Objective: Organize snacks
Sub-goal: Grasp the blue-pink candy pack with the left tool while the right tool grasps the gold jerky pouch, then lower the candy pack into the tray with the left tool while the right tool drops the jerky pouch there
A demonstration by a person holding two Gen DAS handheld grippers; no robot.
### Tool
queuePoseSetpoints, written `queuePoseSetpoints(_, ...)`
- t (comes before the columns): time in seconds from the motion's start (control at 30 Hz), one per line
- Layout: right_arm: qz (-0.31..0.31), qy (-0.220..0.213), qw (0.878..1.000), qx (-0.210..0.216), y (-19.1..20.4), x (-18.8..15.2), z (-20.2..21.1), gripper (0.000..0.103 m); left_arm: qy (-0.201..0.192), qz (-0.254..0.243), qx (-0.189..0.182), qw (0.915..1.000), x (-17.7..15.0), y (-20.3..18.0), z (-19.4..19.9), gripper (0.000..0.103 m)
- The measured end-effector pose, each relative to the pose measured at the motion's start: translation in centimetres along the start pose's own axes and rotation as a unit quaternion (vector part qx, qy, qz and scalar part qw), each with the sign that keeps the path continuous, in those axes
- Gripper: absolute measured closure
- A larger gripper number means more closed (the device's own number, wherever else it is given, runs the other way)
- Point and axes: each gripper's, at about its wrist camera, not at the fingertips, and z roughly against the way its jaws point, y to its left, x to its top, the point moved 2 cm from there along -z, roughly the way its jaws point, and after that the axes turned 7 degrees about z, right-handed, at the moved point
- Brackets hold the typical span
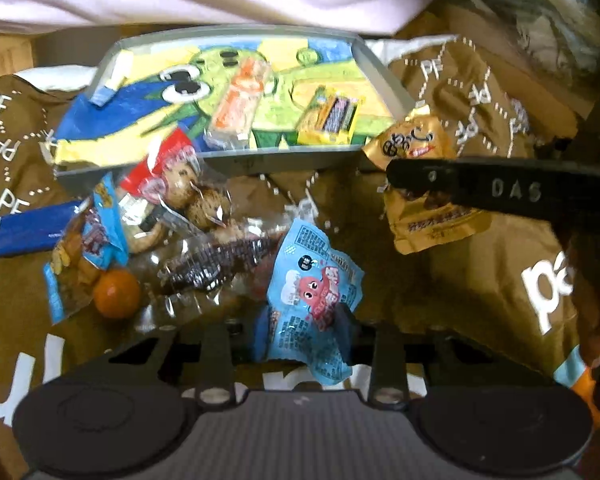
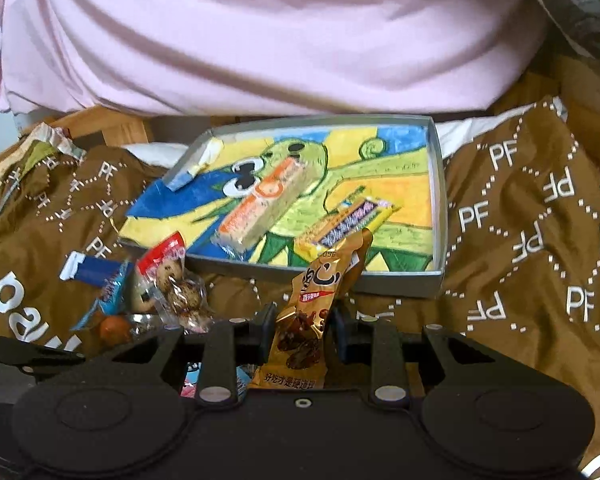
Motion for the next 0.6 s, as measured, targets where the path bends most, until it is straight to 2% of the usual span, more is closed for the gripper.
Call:
queuePoseSetpoints(0.17, 0.001, -0.051, 0.999, -0.002, -0.1, 0.6, 1.1, 0.072, -0.048, 0.016, -0.004, 0.9987, 1.6, 0.2, 2.6, 0.067)
queuePoseSetpoints(0.33, 0.008, -0.102, 0.995, -0.012, 0.0, 1.7, 0.6, 0.072, -0.11, 0.014, 0.012, 0.9938, 5.6, 0.9, 4.1, 0.067)
queuePoseSetpoints(0.47, 0.004, -0.129, 0.992, -0.016, -0.3, 2.9, -0.9, 0.071, -0.15, 0.034, 0.025, 0.9878, 9.2, 2.4, 4.1, 0.067)
queuePoseSetpoints(0.6, 0.004, -0.133, 0.991, -0.018, -0.5, 4.1, -3.7, 0.071, -0.175, 0.046, 0.038, 0.9828, 11.8, 4.2, 2.5, 0.067)
